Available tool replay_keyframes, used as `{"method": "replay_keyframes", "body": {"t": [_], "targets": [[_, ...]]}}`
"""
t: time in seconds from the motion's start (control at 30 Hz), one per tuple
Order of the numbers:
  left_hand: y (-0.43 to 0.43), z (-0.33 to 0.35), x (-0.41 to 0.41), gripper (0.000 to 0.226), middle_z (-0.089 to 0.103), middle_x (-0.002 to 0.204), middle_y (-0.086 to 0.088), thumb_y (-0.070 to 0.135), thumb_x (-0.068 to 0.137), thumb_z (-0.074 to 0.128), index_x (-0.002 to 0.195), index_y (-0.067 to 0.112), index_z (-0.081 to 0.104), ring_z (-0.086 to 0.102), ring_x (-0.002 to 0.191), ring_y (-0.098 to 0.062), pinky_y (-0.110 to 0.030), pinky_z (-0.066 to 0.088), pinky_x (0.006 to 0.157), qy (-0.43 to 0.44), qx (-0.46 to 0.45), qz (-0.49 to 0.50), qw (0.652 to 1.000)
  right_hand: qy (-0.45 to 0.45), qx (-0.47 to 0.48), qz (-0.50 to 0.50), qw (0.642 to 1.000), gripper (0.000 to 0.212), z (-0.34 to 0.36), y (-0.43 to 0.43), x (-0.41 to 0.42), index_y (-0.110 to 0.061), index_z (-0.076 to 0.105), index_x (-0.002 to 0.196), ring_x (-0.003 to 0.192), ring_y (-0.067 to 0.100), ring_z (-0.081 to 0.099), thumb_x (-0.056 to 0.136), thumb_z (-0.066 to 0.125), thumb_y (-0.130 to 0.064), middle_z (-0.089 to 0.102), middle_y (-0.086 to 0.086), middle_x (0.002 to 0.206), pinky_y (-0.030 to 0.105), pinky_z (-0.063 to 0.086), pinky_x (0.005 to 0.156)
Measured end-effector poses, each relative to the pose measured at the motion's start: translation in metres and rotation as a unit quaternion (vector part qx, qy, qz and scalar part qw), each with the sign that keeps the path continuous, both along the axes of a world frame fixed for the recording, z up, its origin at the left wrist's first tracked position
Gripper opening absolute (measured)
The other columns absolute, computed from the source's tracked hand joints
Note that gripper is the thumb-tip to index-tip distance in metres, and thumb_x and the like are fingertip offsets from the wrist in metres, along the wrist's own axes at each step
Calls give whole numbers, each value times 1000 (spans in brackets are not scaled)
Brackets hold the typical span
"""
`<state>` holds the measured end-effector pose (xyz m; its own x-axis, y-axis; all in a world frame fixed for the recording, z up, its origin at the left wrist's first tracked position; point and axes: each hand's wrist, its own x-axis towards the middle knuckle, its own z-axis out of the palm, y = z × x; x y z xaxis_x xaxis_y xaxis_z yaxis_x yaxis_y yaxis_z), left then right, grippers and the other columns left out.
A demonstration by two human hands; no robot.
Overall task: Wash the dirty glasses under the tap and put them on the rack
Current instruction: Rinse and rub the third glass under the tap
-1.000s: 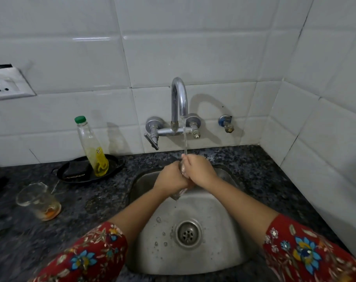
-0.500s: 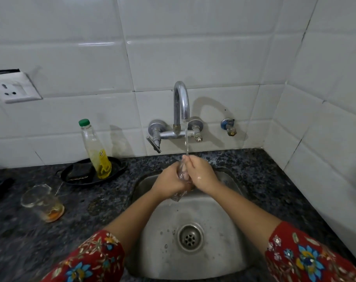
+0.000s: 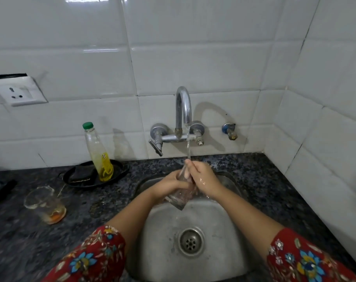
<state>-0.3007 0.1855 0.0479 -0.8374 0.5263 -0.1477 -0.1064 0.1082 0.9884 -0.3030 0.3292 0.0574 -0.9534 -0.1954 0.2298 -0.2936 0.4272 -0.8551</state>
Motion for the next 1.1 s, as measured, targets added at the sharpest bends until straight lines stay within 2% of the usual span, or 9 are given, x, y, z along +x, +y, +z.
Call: {"method": "replay_keyframes", "body": {"t": [0.1,0.23,0.33,0.43,0.5,0.63,0.73,0.93,1.1], "targets": [[8,-2,12,45,67,98,-13,8,75,68,116,15,51,68,77,-26,-34,57,69,-20,9,40,999,-57,61,-65,994,49,5,-6,-7,-18,48,56,54,15,49,101,37,-33,51,-1,56,31,38,61],[3,-14,30,42,63,99,-20,23,84,69,121,19,50,66,66,-33,-35,55,55,-221,69,73,970,-195,108,-40,974,38,3,-16,-11,-9,65,84,79,22,58,101,36,-27,63,8,83,33,45,76],[6,-25,34,33,65,81,-17,36,88,62,92,4,65,63,69,-26,-35,55,64,-357,193,152,901,-283,62,9,957,25,-5,-17,-2,-11,67,82,79,23,58,95,45,-15,64,10,86,32,45,72],[14,-35,24,44,69,79,-20,40,96,51,94,-2,66,62,82,-29,-40,54,76,-409,320,274,809,-313,36,7,949,27,-12,-20,6,-10,60,95,72,17,57,101,36,-21,59,5,83,27,45,62],[22,-33,14,50,68,91,-21,45,100,42,103,1,66,63,88,-31,-42,58,73,-412,351,300,786,-320,-2,-35,947,37,-12,-25,5,-10,60,109,84,20,61,102,32,-31,63,7,93,32,49,76],[38,-17,1,54,63,117,-10,44,103,33,141,8,48,51,126,-28,-38,41,101,-416,385,313,762,-82,151,-79,982,44,-16,-23,4,-15,42,139,129,25,46,102,28,-33,49,9,140,36,35,108],[38,-6,-8,54,65,112,-18,48,101,36,122,5,62,55,121,-29,-40,42,95,-433,419,299,740,170,326,24,930,54,-25,0,14,-19,6,153,149,13,1,103,24,-30,7,1,162,33,0,121],[33,-7,-13,57,68,66,-22,46,100,40,81,-4,61,60,79,-28,-36,46,87,-415,330,315,787,278,444,90,847,78,-44,41,25,-17,-5,152,148,12,-7,90,42,-12,-8,-2,161,34,1,120],[40,-26,-25,65,70,108,-12,44,75,76,126,8,59,68,83,-24,-35,56,59,-320,279,352,834,140,403,-53,903,93,-18,0,23,-12,5,152,141,30,25,79,62,0,18,14,156,37,38,108]]}}
